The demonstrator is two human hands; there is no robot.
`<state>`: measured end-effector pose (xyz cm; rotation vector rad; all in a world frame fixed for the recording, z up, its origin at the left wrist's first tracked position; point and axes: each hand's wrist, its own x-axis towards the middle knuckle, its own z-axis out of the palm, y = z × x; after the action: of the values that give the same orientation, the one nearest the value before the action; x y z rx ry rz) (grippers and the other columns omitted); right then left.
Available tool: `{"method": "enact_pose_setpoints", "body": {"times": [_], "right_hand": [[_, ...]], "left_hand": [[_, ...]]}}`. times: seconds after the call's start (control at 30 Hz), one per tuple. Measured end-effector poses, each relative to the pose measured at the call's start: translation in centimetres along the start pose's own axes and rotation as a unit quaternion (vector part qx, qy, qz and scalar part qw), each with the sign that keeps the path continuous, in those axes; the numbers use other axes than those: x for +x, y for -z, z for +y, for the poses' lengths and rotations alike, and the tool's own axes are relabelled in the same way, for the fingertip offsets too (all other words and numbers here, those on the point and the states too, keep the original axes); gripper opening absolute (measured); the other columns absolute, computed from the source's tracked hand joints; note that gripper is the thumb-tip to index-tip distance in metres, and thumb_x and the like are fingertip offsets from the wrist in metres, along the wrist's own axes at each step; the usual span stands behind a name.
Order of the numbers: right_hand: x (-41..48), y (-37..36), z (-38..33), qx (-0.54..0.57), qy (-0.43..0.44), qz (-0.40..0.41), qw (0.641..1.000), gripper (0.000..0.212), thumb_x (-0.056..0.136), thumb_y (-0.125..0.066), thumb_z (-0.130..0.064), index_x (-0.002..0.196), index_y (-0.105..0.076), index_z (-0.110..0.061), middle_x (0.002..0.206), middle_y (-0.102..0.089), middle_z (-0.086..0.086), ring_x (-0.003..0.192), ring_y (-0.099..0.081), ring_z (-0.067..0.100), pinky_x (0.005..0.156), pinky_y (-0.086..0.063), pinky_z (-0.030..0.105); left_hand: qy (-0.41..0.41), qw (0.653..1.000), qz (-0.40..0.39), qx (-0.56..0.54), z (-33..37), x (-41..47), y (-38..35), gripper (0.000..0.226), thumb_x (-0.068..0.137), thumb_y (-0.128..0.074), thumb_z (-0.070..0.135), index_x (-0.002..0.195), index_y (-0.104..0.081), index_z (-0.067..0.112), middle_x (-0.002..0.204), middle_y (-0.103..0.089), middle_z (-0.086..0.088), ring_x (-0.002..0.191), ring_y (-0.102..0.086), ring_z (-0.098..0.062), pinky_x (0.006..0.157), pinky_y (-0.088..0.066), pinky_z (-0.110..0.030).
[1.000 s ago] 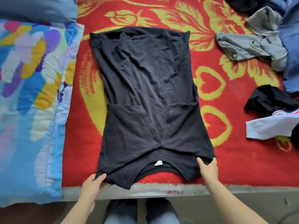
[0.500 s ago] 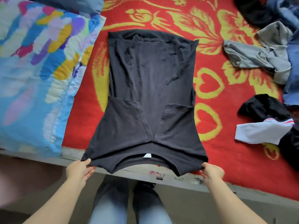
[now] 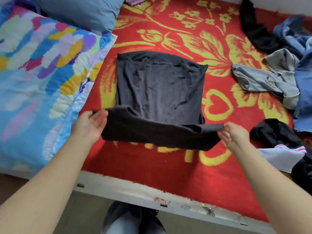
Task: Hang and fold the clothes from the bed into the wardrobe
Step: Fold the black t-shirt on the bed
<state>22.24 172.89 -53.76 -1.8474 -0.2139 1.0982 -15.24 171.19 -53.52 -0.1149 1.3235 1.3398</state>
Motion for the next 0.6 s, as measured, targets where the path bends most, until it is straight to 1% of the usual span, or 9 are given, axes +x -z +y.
{"method": "enact_pose_setpoints", "body": {"times": [0.03,0.1,0.17,0.23,0.3,0.37,0.43,0.53,0.6], "right_hand": [[0.2,-0.4,-0.8,0.018,0.007,-0.027,0.999,0.022,0.095,-0.044,-0.004,0.117,-0.049,-0.005,0.064,-0.059,0.003,0.069,-0.064,0.014,0.084,-0.050,0.032],[0.1,-1.2,-0.4,-0.021,0.013,-0.070,0.997,0.047,0.097,-0.043,-0.012,0.142,-0.029,-0.016,0.085,-0.058,0.000,0.091,-0.057,0.020,0.089,-0.043,0.037],[0.0,-1.5,2.6,-0.124,0.009,-0.067,0.990,0.051,0.095,-0.046,-0.013,0.143,-0.029,-0.018,0.095,-0.056,0.001,0.092,-0.051,0.017,0.079,-0.041,0.033],[0.3,-1.6,6.6,-0.214,-0.003,-0.035,0.976,0.050,0.092,-0.049,-0.008,0.140,-0.036,-0.012,0.113,-0.055,0.008,0.098,-0.049,0.021,0.075,-0.040,0.030],[0.8,-2.0,9.8,-0.260,-0.030,-0.003,0.965,0.045,0.090,-0.050,-0.006,0.134,-0.042,-0.006,0.122,-0.053,0.012,0.103,-0.048,0.026,0.084,-0.039,0.031],[2.0,-2.4,11.8,-0.260,-0.077,0.035,0.962,0.049,0.090,-0.052,-0.010,0.137,-0.038,-0.006,0.127,-0.050,0.010,0.113,-0.048,0.030,0.095,-0.038,0.038],[3.1,-3.0,12.8,-0.231,-0.113,0.058,0.965,0.058,0.090,-0.054,-0.014,0.143,-0.030,-0.009,0.136,-0.045,0.010,0.124,-0.045,0.033,0.102,-0.038,0.046],[4.6,-4.0,12.7,-0.110,-0.155,0.109,0.976,0.065,0.089,-0.058,-0.012,0.144,-0.024,-0.011,0.142,-0.040,0.007,0.124,-0.046,0.031,0.090,-0.044,0.040],[6.3,-4.7,12.9,-0.006,-0.188,0.173,0.967,0.068,0.084,-0.062,-0.007,0.142,-0.027,-0.009,0.142,-0.040,0.010,0.122,-0.048,0.030,0.081,-0.045,0.037]], "left_hand": [[-0.016,0.999,-0.021,-0.037,0.4,0.3,-1.1,0.017,0.101,-0.033,0.021,0.096,-0.046,0.011,0.062,-0.070,0.000,0.058,-0.068,-0.009,0.053,-0.052,-0.016],[-0.022,0.998,-0.038,-0.040,-0.1,0.6,-2.4,0.026,0.100,-0.037,0.031,0.122,-0.034,0.018,0.090,-0.068,-0.005,0.078,-0.069,-0.019,0.068,-0.054,-0.026],[-0.032,0.991,-0.031,0.126,-2.5,1.1,-1.8,0.046,0.099,-0.042,0.031,0.140,-0.024,0.021,0.114,-0.057,-0.009,0.097,-0.062,-0.028,0.084,-0.049,-0.036],[-0.064,0.931,0.001,0.358,-5.2,2.4,-0.3,0.061,0.095,-0.053,0.022,0.146,-0.020,0.014,0.130,-0.047,-0.007,0.117,-0.051,-0.028,0.098,-0.040,-0.036],[-0.067,0.882,0.051,0.463,-6.8,4.7,1.8,0.069,0.089,-0.060,0.015,0.146,-0.022,0.007,0.140,-0.041,-0.012,0.129,-0.040,-0.027,0.104,-0.032,-0.032],[-0.039,0.864,0.122,0.486,-7.1,7.3,3.3,0.071,0.087,-0.063,0.014,0.146,-0.024,0.006,0.145,-0.035,-0.019,0.132,-0.037,-0.032,0.106,-0.030,-0.036],[0.009,0.858,0.136,0.495,-7.3,9.3,4.1,0.070,0.087,-0.063,0.015,0.145,-0.025,0.006,0.144,-0.037,-0.019,0.126,-0.043,-0.035,0.103,-0.035,-0.040],[0.085,0.889,0.077,0.444,-7.0,10.5,4.2,0.055,0.090,-0.061,0.014,0.138,-0.036,0.005,0.128,-0.052,-0.017,0.101,-0.056,-0.031,0.087,-0.046,-0.039],[0.115,0.900,0.077,0.413,-6.9,12.0,4.3,0.043,0.090,-0.061,0.009,0.130,-0.045,0.003,0.121,-0.056,-0.013,0.101,-0.057,-0.030,0.082,-0.046,-0.038]]}}
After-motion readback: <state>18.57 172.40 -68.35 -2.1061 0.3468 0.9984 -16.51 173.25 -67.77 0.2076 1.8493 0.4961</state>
